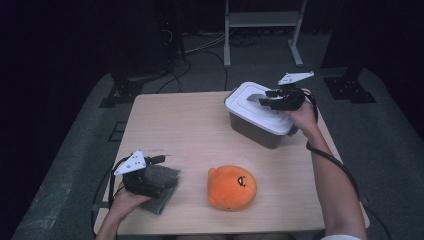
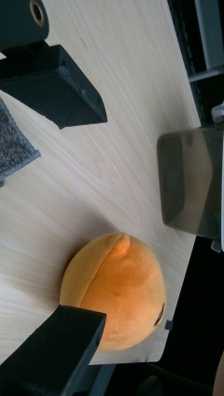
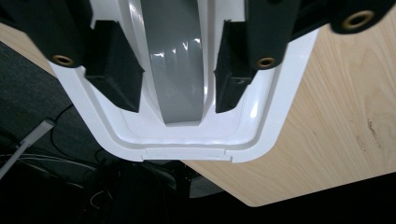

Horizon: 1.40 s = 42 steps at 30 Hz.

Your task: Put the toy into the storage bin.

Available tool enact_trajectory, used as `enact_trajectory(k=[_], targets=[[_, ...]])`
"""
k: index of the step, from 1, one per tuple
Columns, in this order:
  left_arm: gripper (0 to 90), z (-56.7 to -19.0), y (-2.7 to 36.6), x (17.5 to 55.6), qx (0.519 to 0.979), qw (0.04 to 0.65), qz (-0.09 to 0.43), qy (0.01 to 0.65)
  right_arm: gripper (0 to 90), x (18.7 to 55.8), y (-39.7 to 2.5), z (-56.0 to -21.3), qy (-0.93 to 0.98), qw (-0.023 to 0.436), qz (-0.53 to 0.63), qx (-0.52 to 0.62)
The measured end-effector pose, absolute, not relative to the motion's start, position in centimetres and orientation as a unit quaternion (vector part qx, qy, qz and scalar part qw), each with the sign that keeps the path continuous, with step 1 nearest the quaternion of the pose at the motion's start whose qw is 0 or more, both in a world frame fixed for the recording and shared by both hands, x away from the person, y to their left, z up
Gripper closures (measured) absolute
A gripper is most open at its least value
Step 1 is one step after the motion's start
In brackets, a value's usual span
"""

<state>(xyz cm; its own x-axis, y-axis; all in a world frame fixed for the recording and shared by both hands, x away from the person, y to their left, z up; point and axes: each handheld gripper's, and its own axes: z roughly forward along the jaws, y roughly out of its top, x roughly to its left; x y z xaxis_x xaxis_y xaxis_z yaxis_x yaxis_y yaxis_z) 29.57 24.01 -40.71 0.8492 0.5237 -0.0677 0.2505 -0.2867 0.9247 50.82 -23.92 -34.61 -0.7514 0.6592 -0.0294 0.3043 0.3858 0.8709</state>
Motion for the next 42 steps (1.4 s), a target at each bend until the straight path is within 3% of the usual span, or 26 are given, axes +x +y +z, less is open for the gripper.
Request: enact_trajectory(k=[6,42], targets=[[4.8,-40.7,24.1,29.5,0.793,0.544,0.124,0.244,63.2,50.9,-23.9,-34.9,0.81,0.186,0.47,0.296],[4.8,-40.6,23.8,29.2,0.795,0.544,0.125,0.239,65.6,49.5,-21.8,-34.6,0.835,0.129,0.481,0.233]])
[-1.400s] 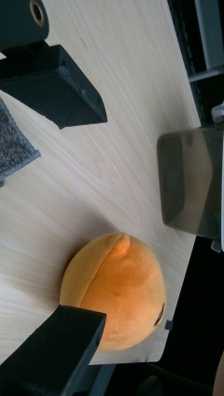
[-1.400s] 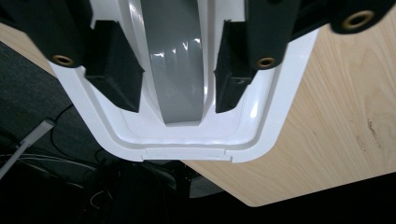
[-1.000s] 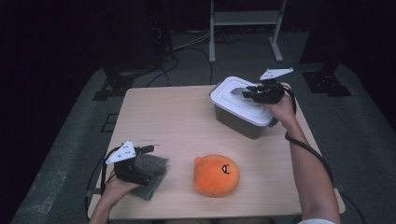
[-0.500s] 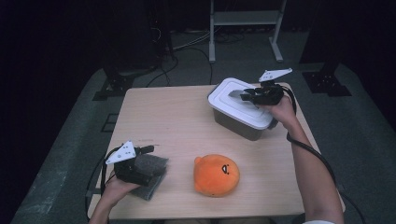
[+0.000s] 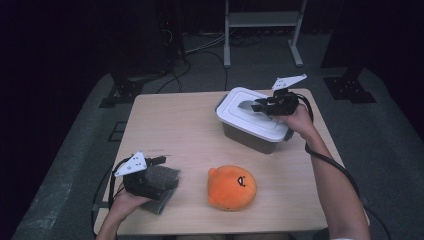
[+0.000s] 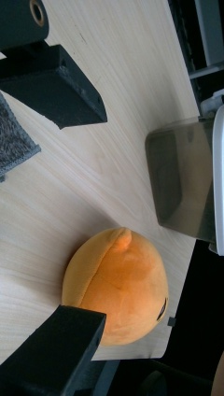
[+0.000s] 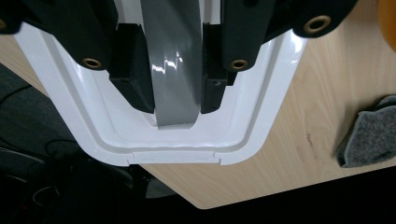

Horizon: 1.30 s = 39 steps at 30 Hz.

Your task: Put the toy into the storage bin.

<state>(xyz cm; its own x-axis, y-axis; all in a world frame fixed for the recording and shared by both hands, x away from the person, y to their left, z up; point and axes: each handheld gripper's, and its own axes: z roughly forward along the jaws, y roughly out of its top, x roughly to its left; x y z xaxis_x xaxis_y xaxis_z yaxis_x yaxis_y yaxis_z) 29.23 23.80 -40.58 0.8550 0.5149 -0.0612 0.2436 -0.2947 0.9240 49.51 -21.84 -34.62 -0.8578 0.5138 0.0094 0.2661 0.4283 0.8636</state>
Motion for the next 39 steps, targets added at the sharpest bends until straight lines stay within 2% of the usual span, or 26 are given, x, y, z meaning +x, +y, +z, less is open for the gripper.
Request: enact_trajectory(k=[39], targets=[[4.5,-40.5,23.6,28.9,0.796,0.544,0.126,0.233,65.5,47.9,-13.1,-34.5,0.861,0.069,0.488,0.124]])
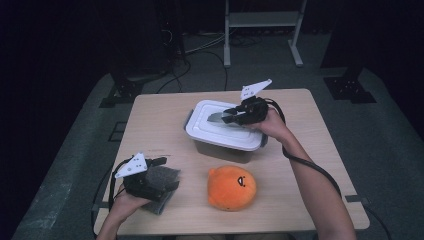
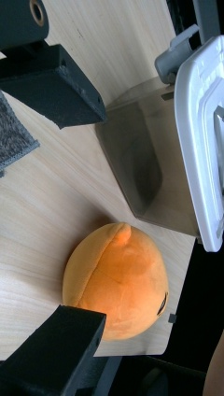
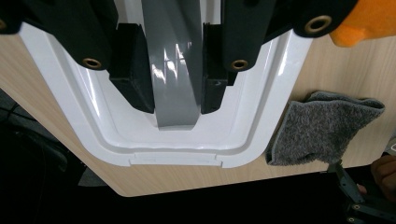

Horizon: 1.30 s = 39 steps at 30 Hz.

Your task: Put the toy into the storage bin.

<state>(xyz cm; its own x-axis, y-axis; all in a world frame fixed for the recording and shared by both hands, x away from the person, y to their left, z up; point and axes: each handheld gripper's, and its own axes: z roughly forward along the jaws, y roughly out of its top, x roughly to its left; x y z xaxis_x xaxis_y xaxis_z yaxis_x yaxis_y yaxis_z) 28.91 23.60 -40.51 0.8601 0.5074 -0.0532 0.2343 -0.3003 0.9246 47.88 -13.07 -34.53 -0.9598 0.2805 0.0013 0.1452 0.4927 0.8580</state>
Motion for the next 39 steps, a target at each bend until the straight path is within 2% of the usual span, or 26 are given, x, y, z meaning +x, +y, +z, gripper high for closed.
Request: enact_trajectory(k=[39], targets=[[4.0,-40.5,23.6,28.8,0.797,0.544,0.123,0.23,65.6,47.5,-11.7,-34.7,0.861,0.05,0.496,0.101]])
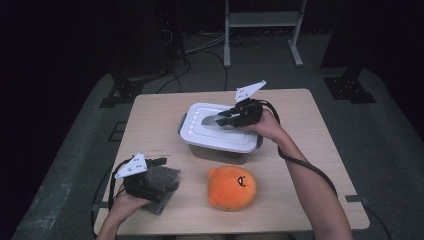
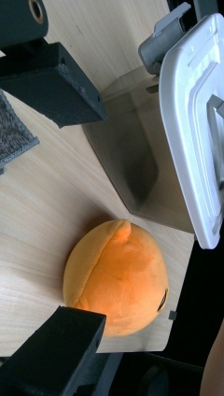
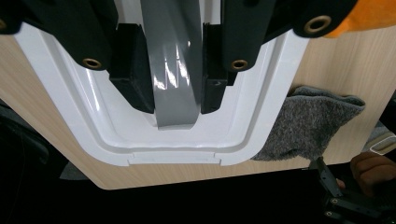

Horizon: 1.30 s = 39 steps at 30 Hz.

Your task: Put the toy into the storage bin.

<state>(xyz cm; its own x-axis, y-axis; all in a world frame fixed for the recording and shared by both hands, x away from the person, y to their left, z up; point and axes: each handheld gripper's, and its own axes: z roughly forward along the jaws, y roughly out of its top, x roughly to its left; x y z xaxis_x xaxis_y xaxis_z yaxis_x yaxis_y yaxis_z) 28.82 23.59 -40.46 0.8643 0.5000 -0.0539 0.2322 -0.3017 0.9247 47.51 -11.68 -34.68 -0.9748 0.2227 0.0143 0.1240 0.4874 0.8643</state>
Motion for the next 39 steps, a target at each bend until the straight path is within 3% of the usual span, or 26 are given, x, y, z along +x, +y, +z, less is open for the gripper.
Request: enact_trajectory(k=[24,39], targets=[[4.0,-40.4,23.7,28.8,0.797,0.544,0.125,0.228,65.6,47.5,-12.1,-34.2,0.851,0.046,0.51,0.12],[3.9,-40.4,23.6,28.8,0.798,0.543,0.126,0.229,65.6,45.1,-15.3,-30.6,0.843,0.074,0.52,0.117]])
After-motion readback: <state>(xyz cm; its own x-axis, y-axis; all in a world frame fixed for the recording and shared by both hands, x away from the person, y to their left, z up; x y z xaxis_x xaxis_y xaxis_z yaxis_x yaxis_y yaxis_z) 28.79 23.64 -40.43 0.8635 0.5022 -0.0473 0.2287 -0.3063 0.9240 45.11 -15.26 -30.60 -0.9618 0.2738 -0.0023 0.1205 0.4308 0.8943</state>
